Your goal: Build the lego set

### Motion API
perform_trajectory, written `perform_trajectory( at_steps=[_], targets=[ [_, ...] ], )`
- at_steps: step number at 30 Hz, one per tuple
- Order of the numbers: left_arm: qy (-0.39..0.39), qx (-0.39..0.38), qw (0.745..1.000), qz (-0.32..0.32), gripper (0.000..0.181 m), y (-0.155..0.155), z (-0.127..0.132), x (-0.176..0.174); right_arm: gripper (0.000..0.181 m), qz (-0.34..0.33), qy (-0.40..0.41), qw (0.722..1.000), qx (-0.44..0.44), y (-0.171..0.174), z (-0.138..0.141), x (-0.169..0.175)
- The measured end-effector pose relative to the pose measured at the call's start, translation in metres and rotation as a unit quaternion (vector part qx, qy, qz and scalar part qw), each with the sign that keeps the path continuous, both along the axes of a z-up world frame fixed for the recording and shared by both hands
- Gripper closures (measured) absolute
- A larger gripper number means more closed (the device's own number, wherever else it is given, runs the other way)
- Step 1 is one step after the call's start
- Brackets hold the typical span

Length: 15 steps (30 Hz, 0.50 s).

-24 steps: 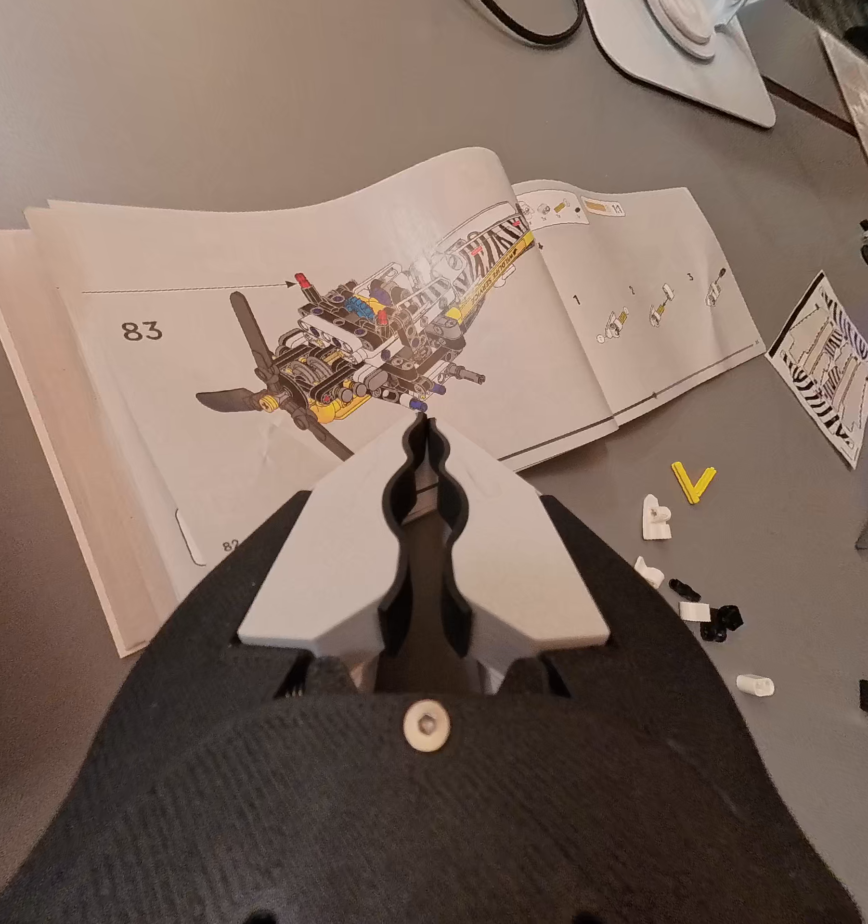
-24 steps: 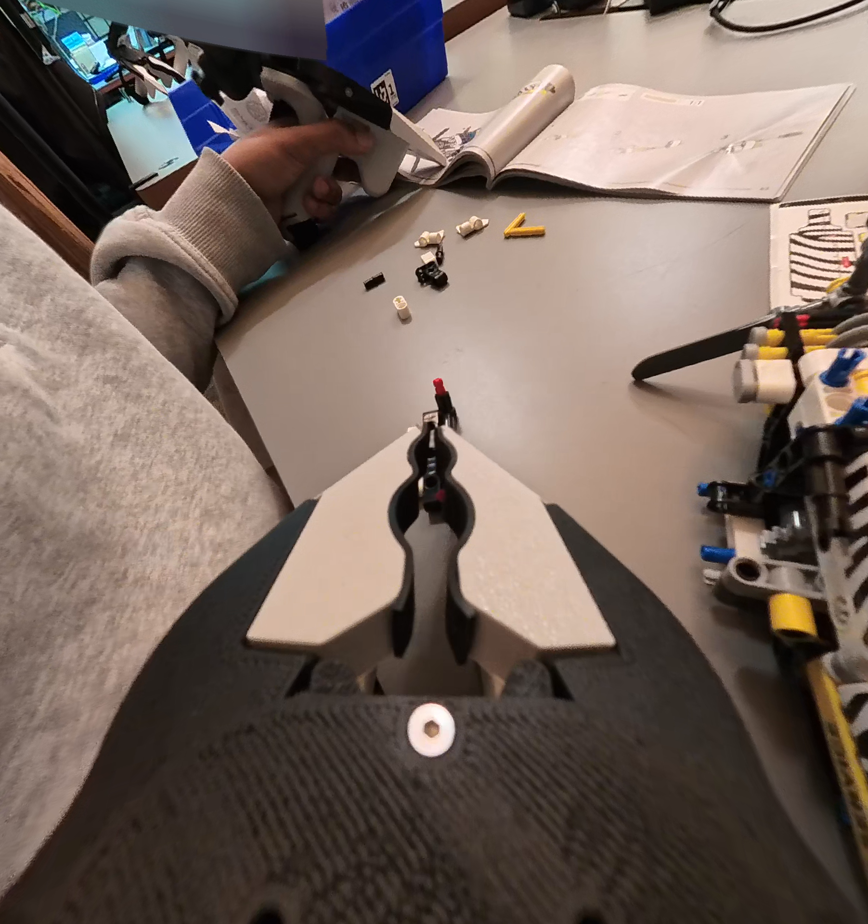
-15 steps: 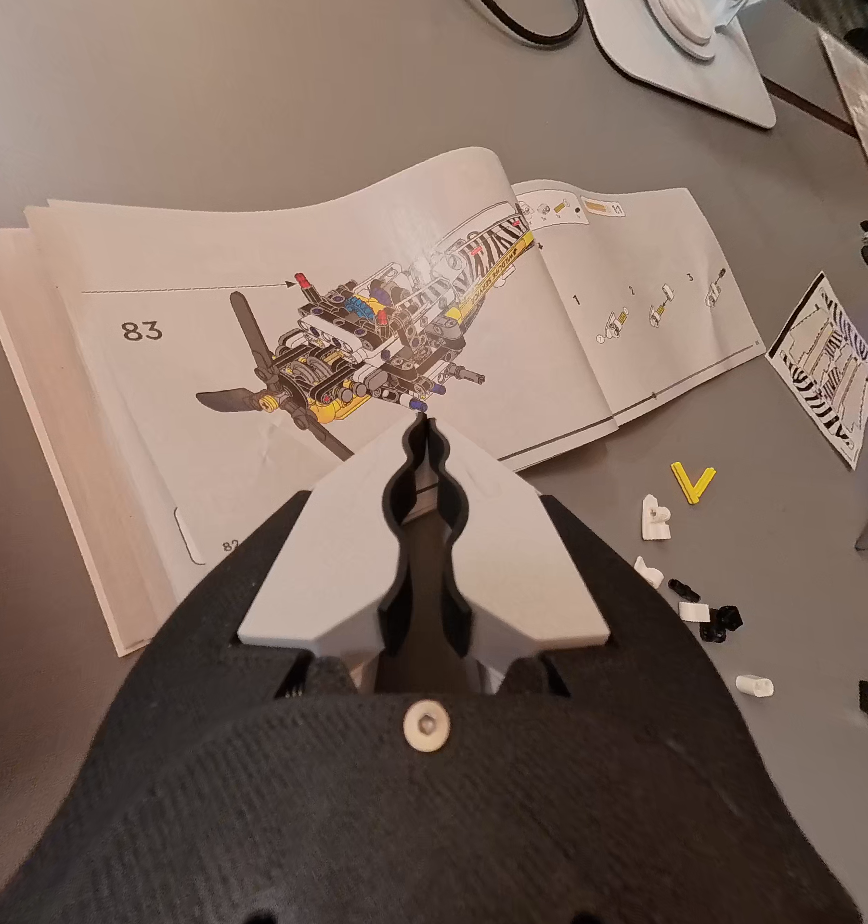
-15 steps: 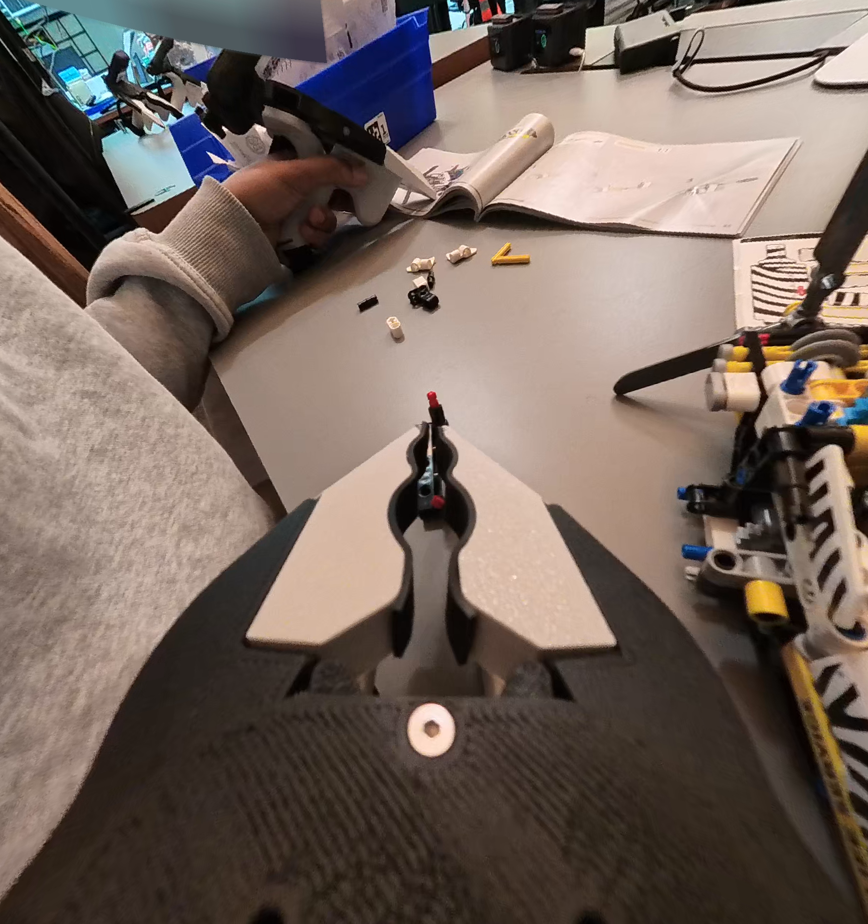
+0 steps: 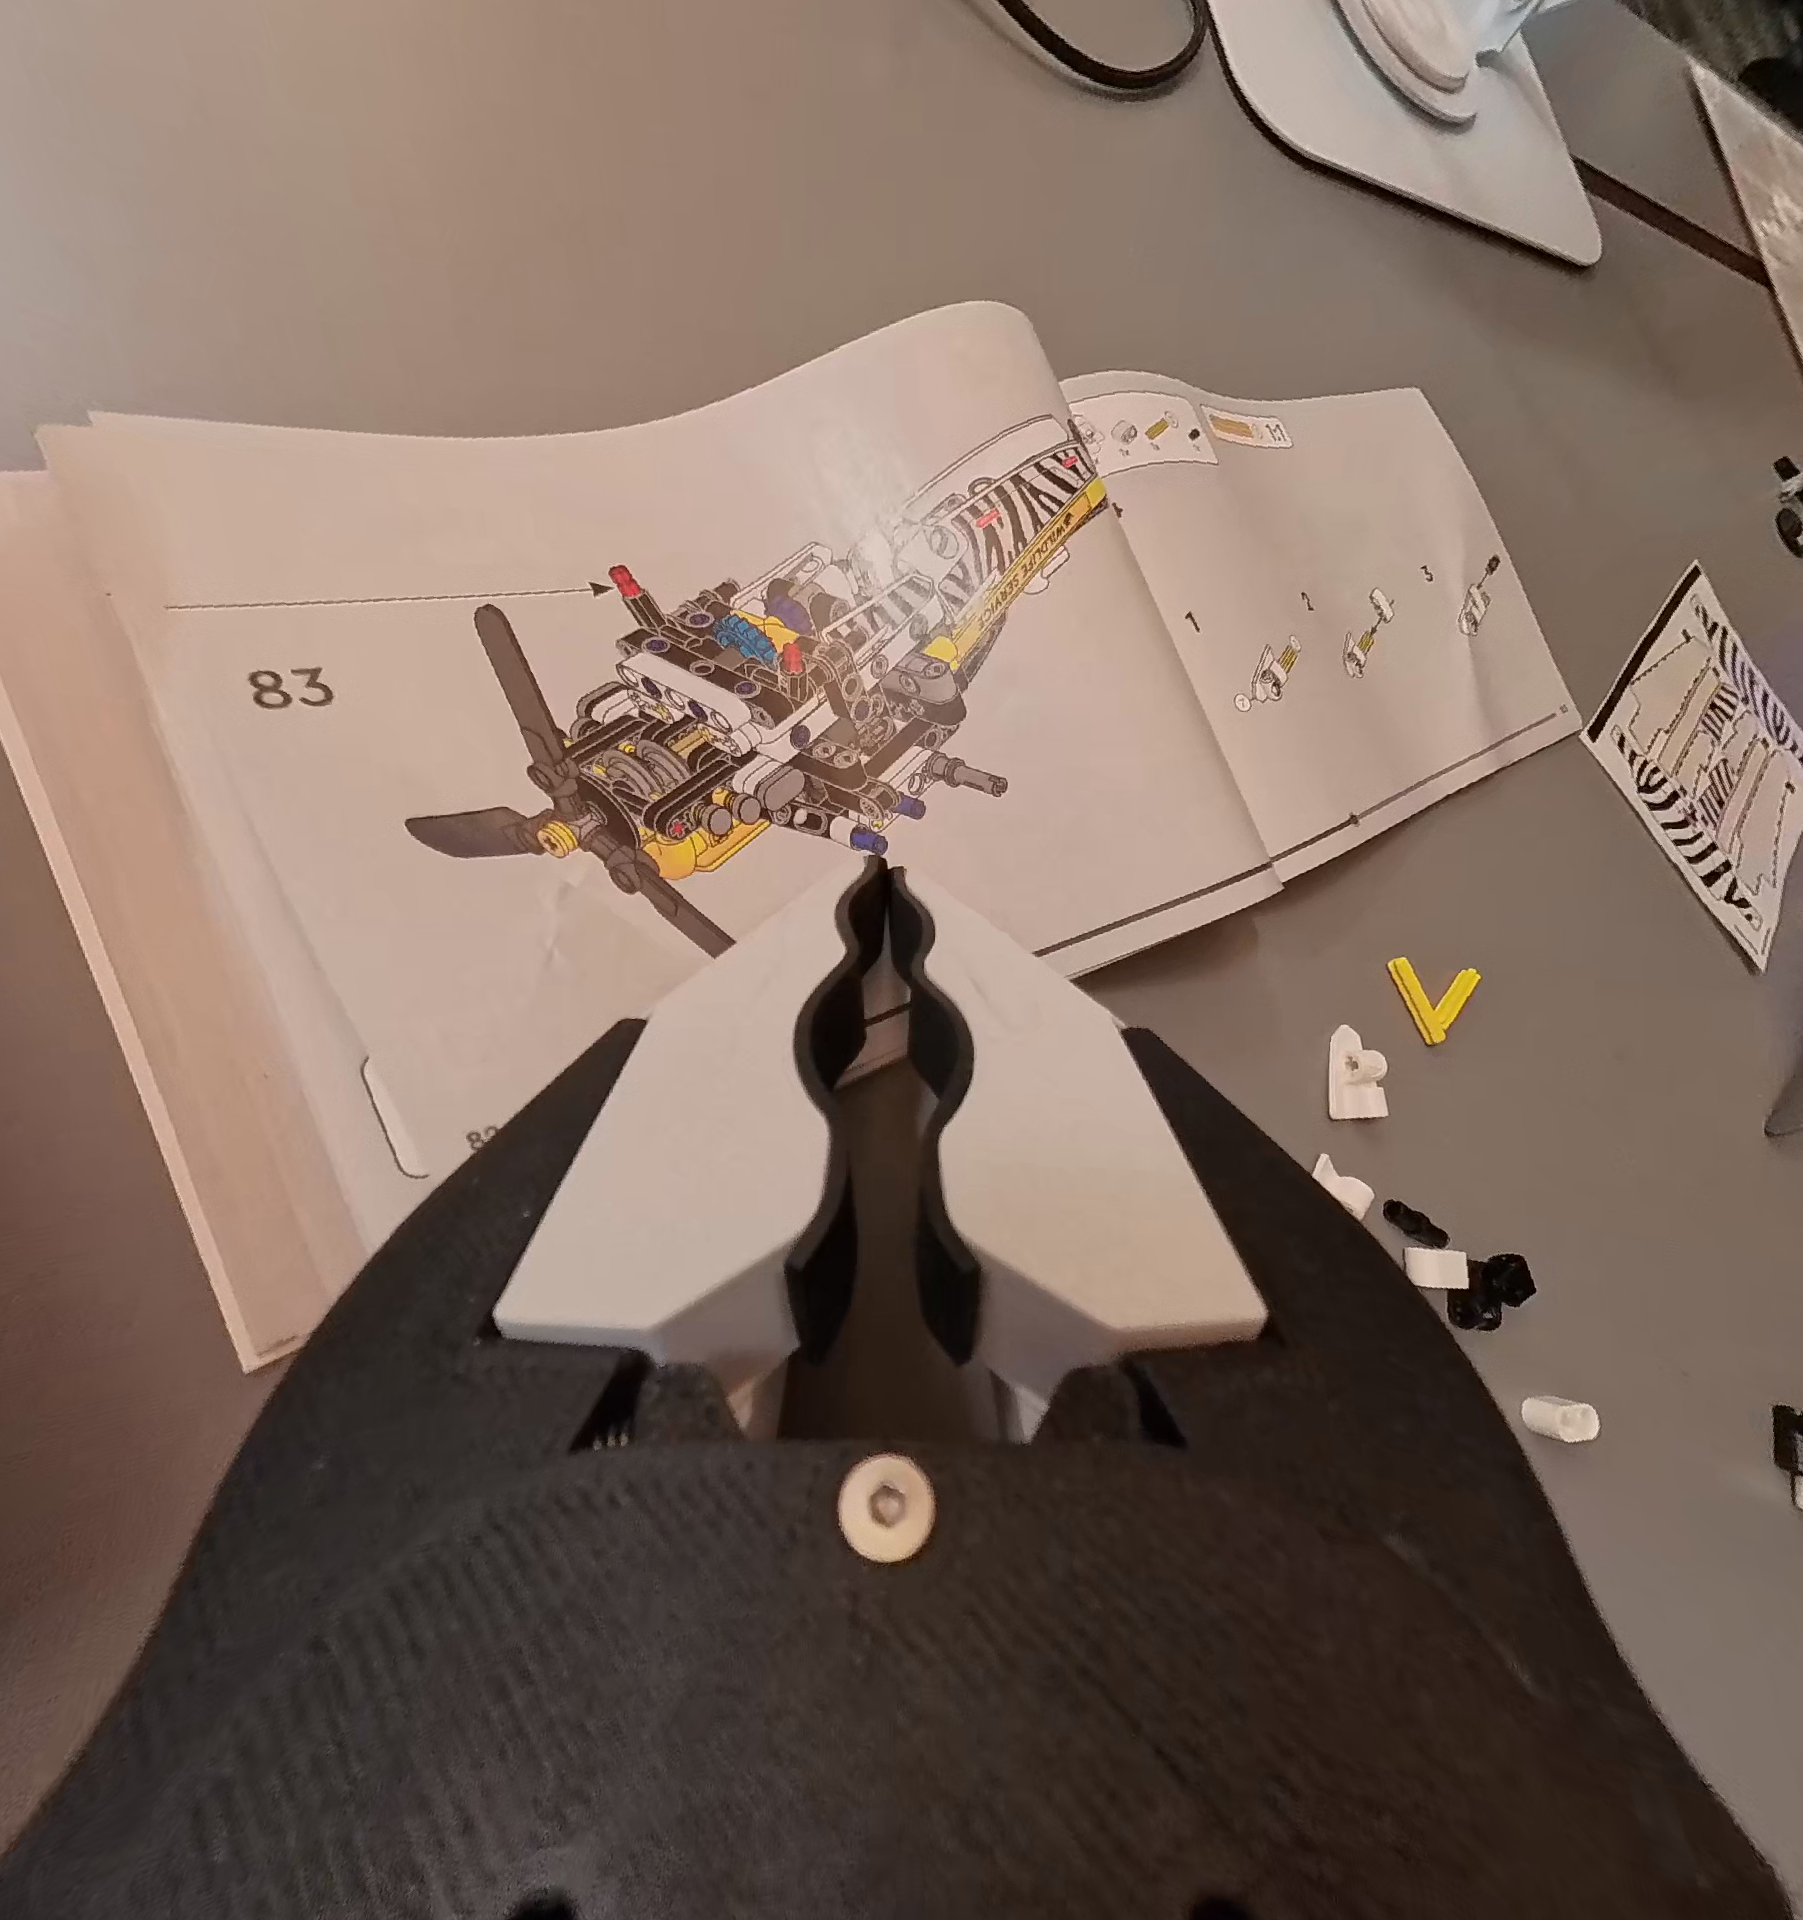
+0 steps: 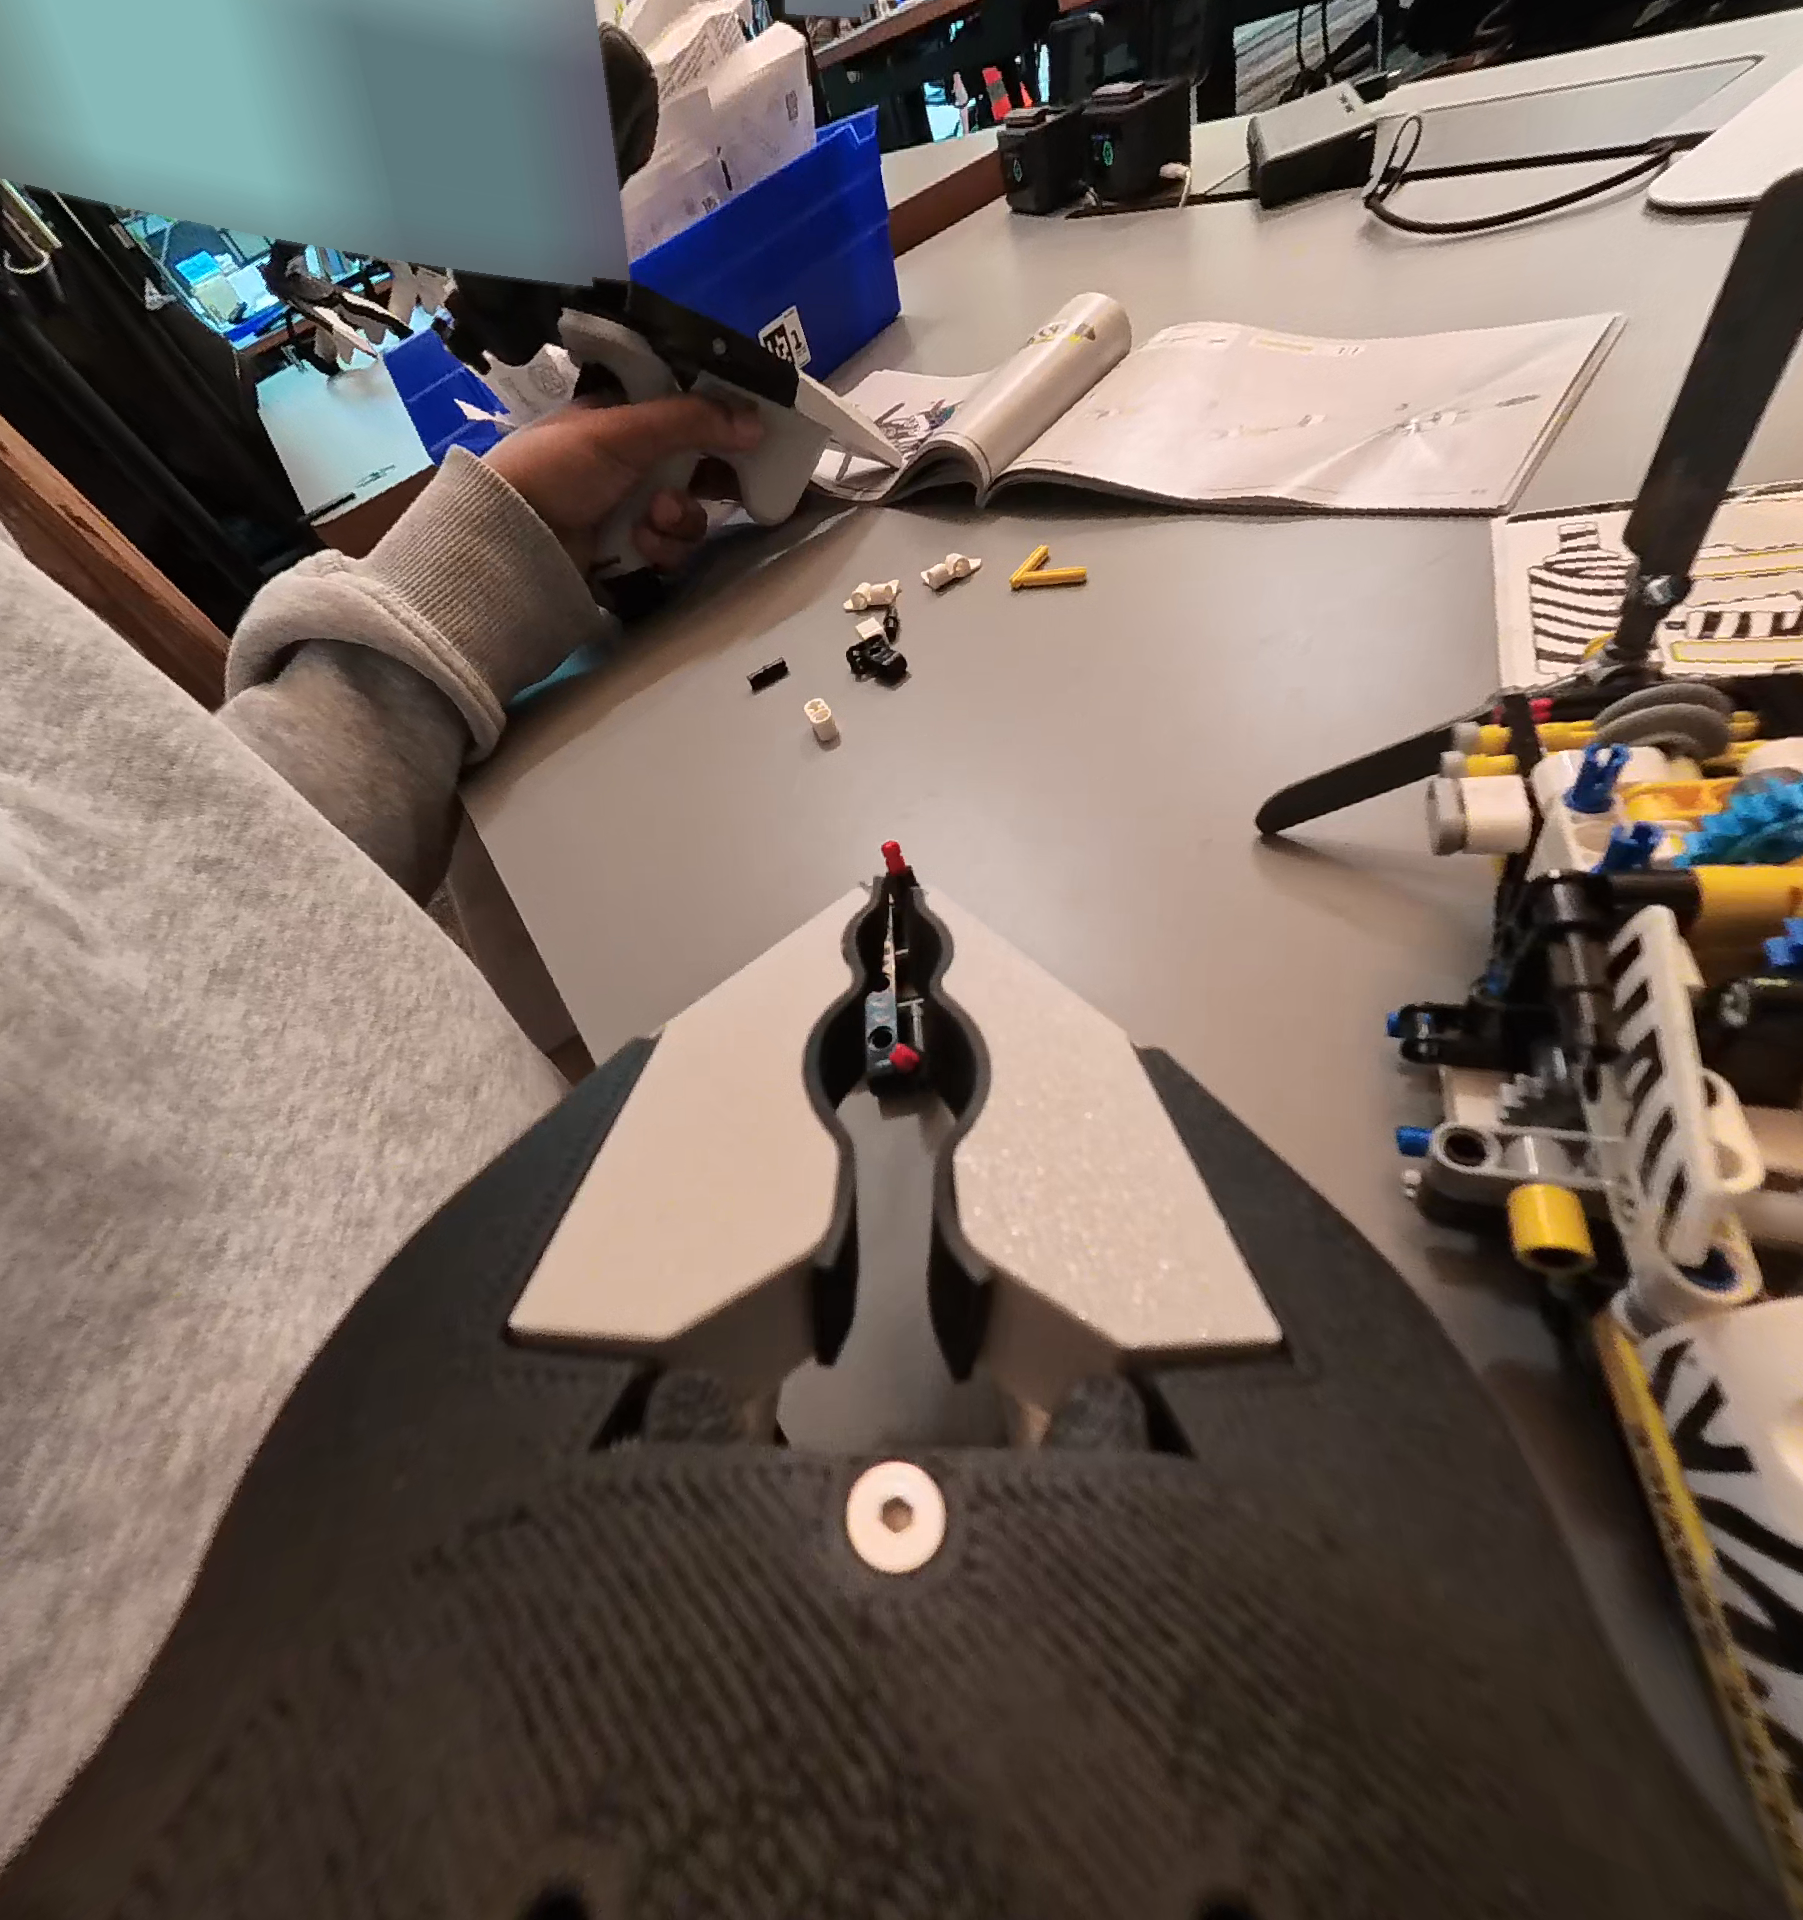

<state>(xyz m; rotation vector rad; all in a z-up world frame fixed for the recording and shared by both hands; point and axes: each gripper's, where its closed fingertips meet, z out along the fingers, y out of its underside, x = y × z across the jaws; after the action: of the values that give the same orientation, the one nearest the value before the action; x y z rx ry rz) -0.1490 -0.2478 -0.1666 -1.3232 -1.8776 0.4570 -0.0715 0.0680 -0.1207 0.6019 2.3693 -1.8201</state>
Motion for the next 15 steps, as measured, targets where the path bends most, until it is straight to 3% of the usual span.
perform_trajectory(
  at_steps=[15],
  targets=[
    [0.003,0.013,1.0,-0.007,0.181,0.0032,0.0003,-0.0018,0.177,-0.006,0.023,1.0,-0.016,0.0025,0.0066,0.001]
  ],
)
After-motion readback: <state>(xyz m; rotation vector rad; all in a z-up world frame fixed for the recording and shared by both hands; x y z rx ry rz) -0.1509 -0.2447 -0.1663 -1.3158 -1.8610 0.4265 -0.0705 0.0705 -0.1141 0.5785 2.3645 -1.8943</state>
